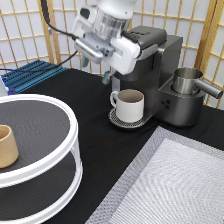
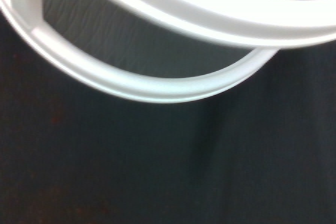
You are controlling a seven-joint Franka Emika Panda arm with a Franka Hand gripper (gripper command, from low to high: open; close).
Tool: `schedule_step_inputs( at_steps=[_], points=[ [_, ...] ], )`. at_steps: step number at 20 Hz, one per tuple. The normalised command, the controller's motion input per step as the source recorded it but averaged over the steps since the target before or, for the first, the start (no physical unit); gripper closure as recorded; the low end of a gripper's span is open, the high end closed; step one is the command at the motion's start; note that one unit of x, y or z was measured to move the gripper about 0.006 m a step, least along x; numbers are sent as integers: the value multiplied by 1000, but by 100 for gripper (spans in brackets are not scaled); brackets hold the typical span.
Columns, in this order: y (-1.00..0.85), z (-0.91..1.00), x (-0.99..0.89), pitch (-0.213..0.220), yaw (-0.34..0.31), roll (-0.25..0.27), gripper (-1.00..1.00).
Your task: Make coffee
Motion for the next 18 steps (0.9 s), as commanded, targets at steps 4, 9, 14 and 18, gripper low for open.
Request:
schedule_step_inputs(
  at_steps=[4, 9, 14, 18],
  points=[
    [-59, 904, 60, 23, 263, 127, -100],
    [17, 718, 104, 49, 310, 165, -100],
    [38, 746, 153, 61, 300, 163, -100],
    [124, 731, 193, 74, 265, 184, -100]
  ],
)
